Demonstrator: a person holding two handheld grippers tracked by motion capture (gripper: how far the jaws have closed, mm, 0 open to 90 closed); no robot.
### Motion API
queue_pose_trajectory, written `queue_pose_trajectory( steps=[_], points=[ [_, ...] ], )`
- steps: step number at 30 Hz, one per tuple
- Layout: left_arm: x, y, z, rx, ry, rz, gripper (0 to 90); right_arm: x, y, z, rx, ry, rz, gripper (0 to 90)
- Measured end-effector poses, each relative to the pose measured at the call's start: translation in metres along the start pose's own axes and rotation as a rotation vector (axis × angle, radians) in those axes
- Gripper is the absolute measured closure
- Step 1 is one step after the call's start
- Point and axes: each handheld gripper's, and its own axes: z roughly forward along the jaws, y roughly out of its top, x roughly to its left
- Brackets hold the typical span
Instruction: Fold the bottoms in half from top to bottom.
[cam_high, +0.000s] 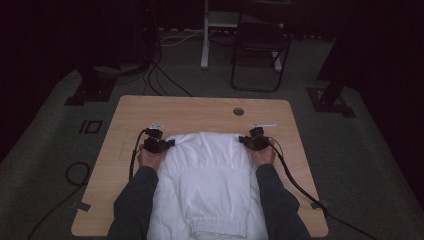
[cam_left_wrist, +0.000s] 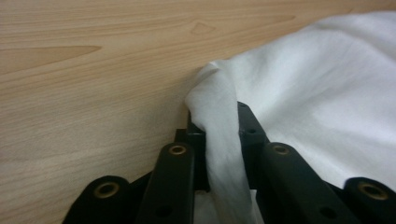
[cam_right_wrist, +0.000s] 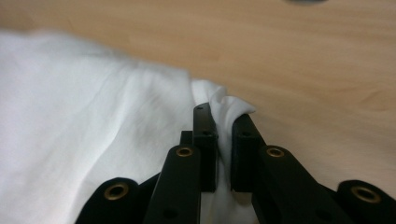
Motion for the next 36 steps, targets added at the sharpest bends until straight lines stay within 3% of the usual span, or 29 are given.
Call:
queue_pose_trajectory(
  steps=[1,4,5,7,11,15,17,19,22,26,30,35,36],
  points=[
    [0.002,0.002,-0.005,-0.021,-0.026,-0.014,82.1,-0.003,0.002,-0.005,-0.015,0.015,0.013,83.9],
    [0.004,0.013,-0.023,-0.110,-0.097,-0.066,82.3,-0.005,0.012,-0.017,-0.040,0.012,-0.024,84.0],
    [0.004,0.013,-0.023,-0.110,-0.097,-0.066,82.3,-0.005,0.012,-0.017,-0.040,0.012,-0.024,84.0],
    [-0.002,0.027,-0.036,-0.152,-0.094,-0.035,82.4,-0.004,0.024,-0.031,-0.107,0.013,-0.034,84.0],
    [-0.012,0.045,-0.049,-0.197,-0.085,0.013,82.3,-0.001,0.038,-0.044,-0.151,-0.005,-0.068,83.9],
    [-0.014,0.044,-0.054,-0.206,-0.091,0.021,82.2,-0.003,0.039,-0.052,-0.191,0.040,-0.072,83.6],
    [-0.015,0.040,-0.059,-0.215,-0.104,0.028,82.2,-0.003,0.036,-0.057,-0.200,0.068,-0.078,83.5],
    [-0.020,0.033,-0.067,-0.217,-0.098,0.060,82.2,-0.001,0.031,-0.068,-0.211,0.103,-0.099,83.5],
    [-0.025,0.020,-0.082,-0.229,-0.126,0.090,82.1,0.007,0.024,-0.083,-0.217,0.121,-0.145,83.5],
    [-0.034,-0.003,-0.106,-0.236,-0.157,0.131,82.4,0.021,0.001,-0.110,-0.217,0.152,-0.205,83.6],
    [-0.044,-0.029,-0.122,-0.221,-0.195,0.166,82.8,0.029,-0.026,-0.129,-0.208,0.172,-0.226,83.6],
    [-0.058,-0.062,-0.125,-0.149,-0.186,0.202,83.7,0.036,-0.065,-0.139,-0.154,0.180,-0.222,83.9],
    [-0.058,-0.062,-0.125,-0.149,-0.186,0.202,83.7,0.036,-0.065,-0.139,-0.154,0.180,-0.222,83.9]
  ],
)
